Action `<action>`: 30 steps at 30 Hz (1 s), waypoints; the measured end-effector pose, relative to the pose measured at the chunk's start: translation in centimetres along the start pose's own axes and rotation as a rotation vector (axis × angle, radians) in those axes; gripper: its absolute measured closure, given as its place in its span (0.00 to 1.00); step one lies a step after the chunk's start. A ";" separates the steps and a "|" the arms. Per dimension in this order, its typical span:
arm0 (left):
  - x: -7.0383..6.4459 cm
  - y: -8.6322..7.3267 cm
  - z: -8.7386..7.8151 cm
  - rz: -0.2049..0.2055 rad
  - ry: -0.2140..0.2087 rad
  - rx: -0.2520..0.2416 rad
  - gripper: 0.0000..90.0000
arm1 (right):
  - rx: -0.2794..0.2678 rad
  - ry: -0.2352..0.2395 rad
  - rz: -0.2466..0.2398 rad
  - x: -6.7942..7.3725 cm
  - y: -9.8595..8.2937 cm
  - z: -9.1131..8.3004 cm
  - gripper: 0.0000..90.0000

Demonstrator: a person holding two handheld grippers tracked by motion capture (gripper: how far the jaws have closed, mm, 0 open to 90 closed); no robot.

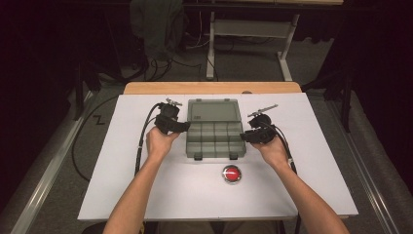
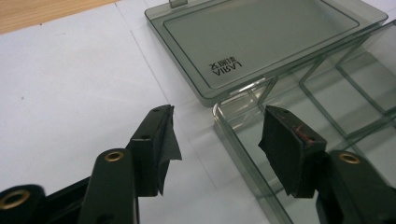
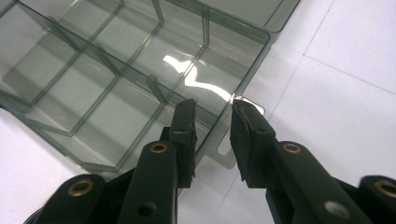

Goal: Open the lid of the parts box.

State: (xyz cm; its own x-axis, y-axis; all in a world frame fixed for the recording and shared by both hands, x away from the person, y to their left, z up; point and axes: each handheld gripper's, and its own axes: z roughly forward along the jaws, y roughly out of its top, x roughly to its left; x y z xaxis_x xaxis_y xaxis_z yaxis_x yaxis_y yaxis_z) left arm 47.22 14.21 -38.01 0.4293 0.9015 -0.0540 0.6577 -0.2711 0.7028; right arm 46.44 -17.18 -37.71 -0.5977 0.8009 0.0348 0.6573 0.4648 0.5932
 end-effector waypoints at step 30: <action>0.0 -3.0 -3.9 0.054 -0.018 -0.049 0.44 | -0.074 0.057 -0.009 -0.9 -2.4 -2.6 0.72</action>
State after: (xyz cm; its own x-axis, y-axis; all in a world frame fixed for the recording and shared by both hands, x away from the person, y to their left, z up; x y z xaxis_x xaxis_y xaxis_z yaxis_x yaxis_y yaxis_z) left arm 42.81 16.38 -37.38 0.4747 0.8797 -0.0270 0.6020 -0.3021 0.7391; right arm 44.27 -20.01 -37.09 -0.6298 0.7733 0.0734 0.6172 0.4409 0.6516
